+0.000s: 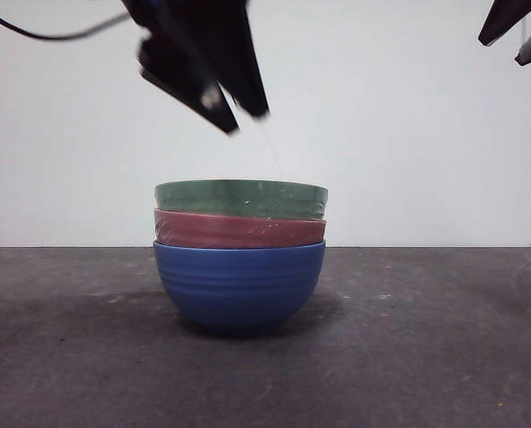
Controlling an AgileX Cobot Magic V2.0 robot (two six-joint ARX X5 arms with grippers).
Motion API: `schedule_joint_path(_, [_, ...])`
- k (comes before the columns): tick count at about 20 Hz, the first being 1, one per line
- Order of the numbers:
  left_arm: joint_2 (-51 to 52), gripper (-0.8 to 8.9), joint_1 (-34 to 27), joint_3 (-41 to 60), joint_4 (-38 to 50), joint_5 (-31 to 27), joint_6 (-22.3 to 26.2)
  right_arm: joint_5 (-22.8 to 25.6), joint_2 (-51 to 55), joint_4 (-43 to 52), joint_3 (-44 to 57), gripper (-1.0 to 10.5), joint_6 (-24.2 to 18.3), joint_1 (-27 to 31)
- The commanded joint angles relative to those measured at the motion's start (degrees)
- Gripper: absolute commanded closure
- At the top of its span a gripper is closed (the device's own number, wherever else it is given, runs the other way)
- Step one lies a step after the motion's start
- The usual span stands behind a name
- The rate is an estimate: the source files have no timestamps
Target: Pick up the green bowl on the top,put the green bowl on the left,pick up the red bowl in the middle,put the red bowl on the right
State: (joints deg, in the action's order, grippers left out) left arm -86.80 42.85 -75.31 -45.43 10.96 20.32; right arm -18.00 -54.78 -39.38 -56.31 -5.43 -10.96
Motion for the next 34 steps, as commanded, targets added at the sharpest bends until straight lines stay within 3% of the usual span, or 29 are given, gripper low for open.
schedule_joint_path(1, [-3.28, 4.73, 1.05, 0.04, -0.28, -0.44, 2.51, -0.11, 0.02, 0.24, -0.15, 7.0, -0.42, -0.15])
schedule_joint_path(5, [-5.99, 4.93, 1.36, 0.04, -0.24, -0.42, 3.87, -0.11, 0.02, 0.13, -0.15, 7.0, -0.42, -0.15])
schedule_joint_path(7, [-6.01, 6.36, 1.36, 0.04, -0.5, -0.39, 5.31, -0.11, 0.02, -0.15, -0.15, 7.0, -0.42, -0.13])
schedule_joint_path(10, [-6.01, 7.04, 1.33, 0.04, -1.07, -0.42, 5.73, -0.11, 0.04, -0.17, -0.15, 7.0, -0.42, -0.13])
schedule_joint_path(12, [-6.01, 8.14, 1.33, 0.04, -1.92, -0.42, 6.84, -0.09, 0.04, -0.17, -0.15, 7.0, -0.42, -0.13])
schedule_joint_path(18, [-6.01, 8.22, 1.36, -0.24, -1.11, -0.48, 6.95, -0.09, 0.04, -0.17, -0.15, 7.0, -0.42, -0.13])
schedule_joint_path(23, [-5.38, 8.22, 1.36, -9.81, -7.34, -0.46, 6.6, -0.07, 0.04, -0.15, -0.15, 7.0, -0.44, -0.13])
schedule_joint_path(26, [-3.8, 8.22, 1.46, -18.34, -14.97, -0.72, 3.65, -0.04, 0.04, -0.15, -0.15, 7.0, -0.44, -0.13])
schedule_joint_path(28, [-1.31, 8.22, 1.46, -21.46, -19.21, -4.04, 0.9, -0.02, 0.04, -0.15, -0.15, 7.0, -0.44, -0.13])
schedule_joint_path(30, [3.17, 8.22, 1.44, -21.49, -22.45, -9.44, -2.49, 0.07, 0.04, -0.15, -0.15, 7.0, -0.44, -0.13])
schedule_joint_path(34, [11.52, 8.22, 0.55, -17.88, -26.75, -13.16, -9.03, 0.09, 0.04, -0.15, -0.15, 7.0, -0.44, -0.13])
